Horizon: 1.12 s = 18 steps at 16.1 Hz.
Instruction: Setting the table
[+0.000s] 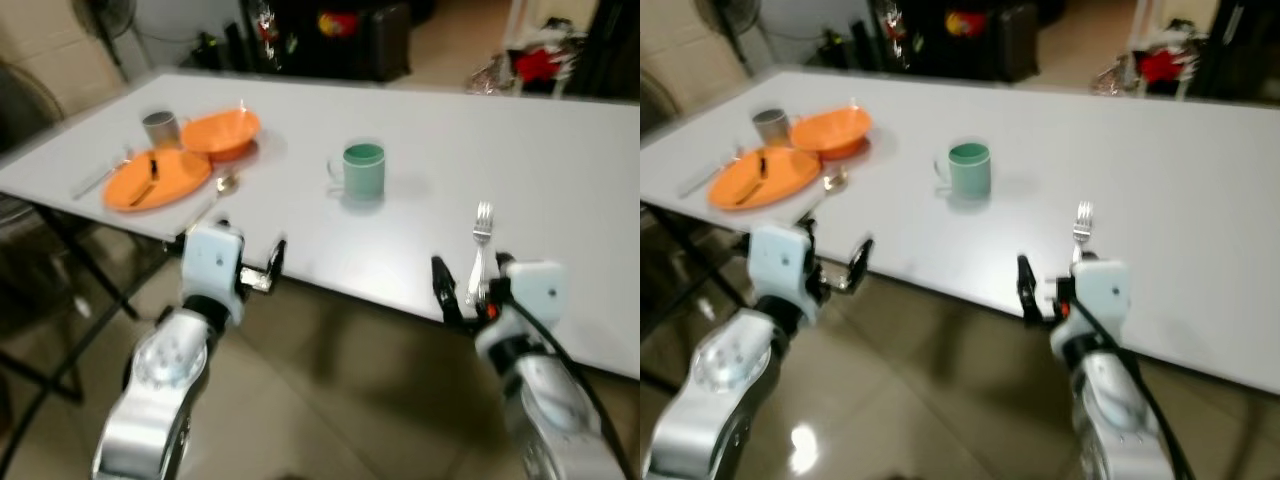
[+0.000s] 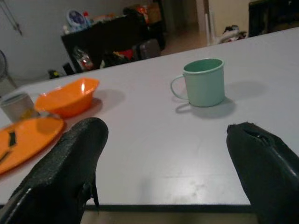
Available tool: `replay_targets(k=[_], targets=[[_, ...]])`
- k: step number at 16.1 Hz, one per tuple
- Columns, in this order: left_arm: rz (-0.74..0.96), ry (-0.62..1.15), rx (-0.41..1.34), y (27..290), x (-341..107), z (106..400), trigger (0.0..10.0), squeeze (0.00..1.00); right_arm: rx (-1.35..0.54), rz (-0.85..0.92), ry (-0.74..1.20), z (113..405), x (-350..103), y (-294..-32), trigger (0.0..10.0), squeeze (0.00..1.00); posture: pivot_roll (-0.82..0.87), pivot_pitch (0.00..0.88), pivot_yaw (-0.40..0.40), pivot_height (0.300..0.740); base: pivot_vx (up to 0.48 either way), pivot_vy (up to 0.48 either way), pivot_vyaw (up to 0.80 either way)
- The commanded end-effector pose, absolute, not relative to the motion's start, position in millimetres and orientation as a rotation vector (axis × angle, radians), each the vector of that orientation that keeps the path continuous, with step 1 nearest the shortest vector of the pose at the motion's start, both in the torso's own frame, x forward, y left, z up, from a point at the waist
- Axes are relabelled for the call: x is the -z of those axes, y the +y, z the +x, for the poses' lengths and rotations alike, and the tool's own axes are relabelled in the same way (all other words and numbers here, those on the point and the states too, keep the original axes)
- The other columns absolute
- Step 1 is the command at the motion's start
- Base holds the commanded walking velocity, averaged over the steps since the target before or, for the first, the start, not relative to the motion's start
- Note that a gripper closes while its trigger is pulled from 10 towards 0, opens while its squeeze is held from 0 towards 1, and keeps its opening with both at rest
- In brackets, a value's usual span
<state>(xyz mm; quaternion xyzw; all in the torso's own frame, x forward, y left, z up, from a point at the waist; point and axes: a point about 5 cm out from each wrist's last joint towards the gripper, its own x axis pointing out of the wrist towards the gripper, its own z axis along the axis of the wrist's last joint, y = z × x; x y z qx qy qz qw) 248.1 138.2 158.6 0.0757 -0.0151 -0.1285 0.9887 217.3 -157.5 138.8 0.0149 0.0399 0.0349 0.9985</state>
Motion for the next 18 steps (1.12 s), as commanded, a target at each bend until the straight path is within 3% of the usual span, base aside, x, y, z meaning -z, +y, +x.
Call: replay_targets(k=[1, 6, 9, 10, 11, 18], targets=[[0.156, 0.006, 0.252, 141.5, -153.0, 246.3, 10.0, 0.00, -0.076, 0.051, 0.078, 218.2, -139.8, -155.9, 10.0, 1.00, -0.11, 0.065, 0.117, 0.740, 0.000, 0.000, 0.80], [0.142, 0.008, 0.232, 142.0, -153.5, 245.2, 10.0, 0.00, -0.057, 0.071, 0.089, 220.2, -138.8, -157.1, 10.0, 1.00, -0.11, 0.069, 0.110, 0.740, 0.000, 0.060, 0.80], [0.129, 0.022, 0.223, 142.2, -151.4, 244.2, 10.0, 0.00, -0.087, 0.111, 0.082, 221.2, -141.0, -152.2, 10.0, 0.97, -0.11, 0.068, 0.103, 0.740, 0.000, 0.406, 0.00], [0.130, 0.025, 0.224, 142.6, -150.9, 243.6, 10.0, 0.00, -0.098, 0.096, 0.089, 221.7, -140.6, -150.7, 10.0, 0.86, -0.11, 0.068, 0.100, 0.740, 0.000, 0.405, 0.00], [0.131, 0.027, 0.222, 143.5, -150.9, 243.3, 10.0, 0.00, -0.093, 0.093, 0.098, 222.2, -139.4, -150.9, 10.0, 0.84, -0.11, 0.070, 0.098, 0.740, 0.000, 0.405, 0.00], [0.133, 0.033, 0.202, 147.8, -151.3, 239.9, 10.0, 0.00, -0.138, 0.121, 0.112, 226.1, -138.8, -145.6, 10.0, 0.83, -0.09, 0.071, 0.073, 0.740, 0.000, 0.408, 0.00]])
